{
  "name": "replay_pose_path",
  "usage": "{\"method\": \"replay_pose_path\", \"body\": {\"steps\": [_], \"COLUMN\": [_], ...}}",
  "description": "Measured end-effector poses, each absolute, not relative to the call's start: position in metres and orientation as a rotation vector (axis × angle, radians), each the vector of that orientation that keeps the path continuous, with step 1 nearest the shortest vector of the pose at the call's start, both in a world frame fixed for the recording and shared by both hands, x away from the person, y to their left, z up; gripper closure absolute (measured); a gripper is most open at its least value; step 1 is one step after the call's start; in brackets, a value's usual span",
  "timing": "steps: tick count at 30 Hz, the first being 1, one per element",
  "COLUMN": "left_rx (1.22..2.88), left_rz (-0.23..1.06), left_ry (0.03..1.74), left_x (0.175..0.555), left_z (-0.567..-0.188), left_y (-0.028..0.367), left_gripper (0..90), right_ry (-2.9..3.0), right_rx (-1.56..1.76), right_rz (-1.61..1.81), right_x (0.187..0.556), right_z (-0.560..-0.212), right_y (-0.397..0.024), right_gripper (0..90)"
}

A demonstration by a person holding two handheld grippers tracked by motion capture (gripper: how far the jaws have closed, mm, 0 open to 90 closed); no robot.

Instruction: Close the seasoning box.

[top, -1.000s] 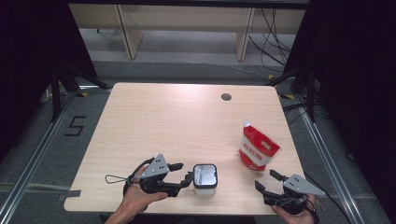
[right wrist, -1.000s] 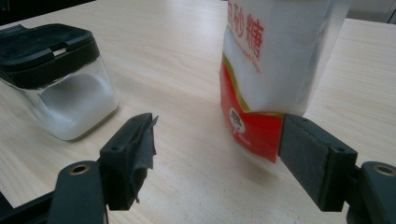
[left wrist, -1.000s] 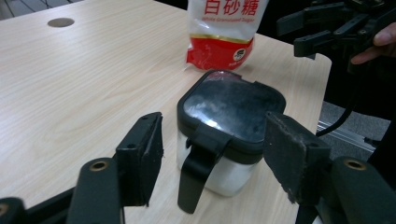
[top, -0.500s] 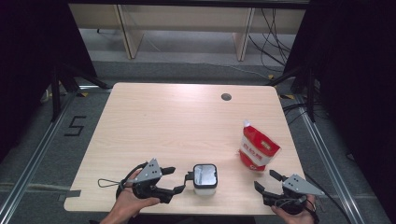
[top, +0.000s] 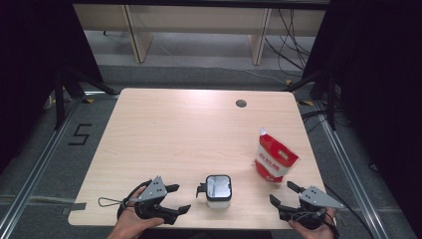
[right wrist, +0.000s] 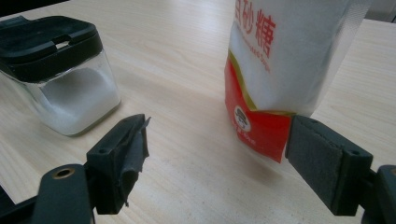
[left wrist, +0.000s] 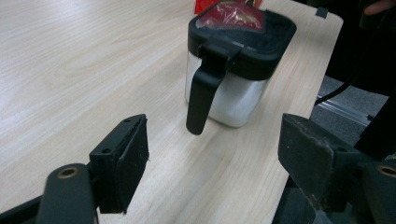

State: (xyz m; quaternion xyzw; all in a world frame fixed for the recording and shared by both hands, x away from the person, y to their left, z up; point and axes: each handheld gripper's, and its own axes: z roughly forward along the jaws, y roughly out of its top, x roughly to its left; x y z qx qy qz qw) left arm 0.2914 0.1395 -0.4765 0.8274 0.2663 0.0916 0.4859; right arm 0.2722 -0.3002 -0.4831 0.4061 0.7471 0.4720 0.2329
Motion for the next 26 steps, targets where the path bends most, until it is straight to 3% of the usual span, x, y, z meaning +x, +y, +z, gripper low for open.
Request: {"method": "replay_pose_path", "body": {"steps": [26], "left_rx": [2.051], "left_rz": [0.247], "left_ry": [0.690], "left_x": [0.288], "left_z": [-0.490], "left_y": [0.139], "left_gripper": [23.2], "right_ry": [2.089], "right_rx": [1.112], "right_rz": [1.281], "right_x": [0.274], "right_z": [-0.485], "right_y": [-0.300], "right_gripper": [19.1]}}
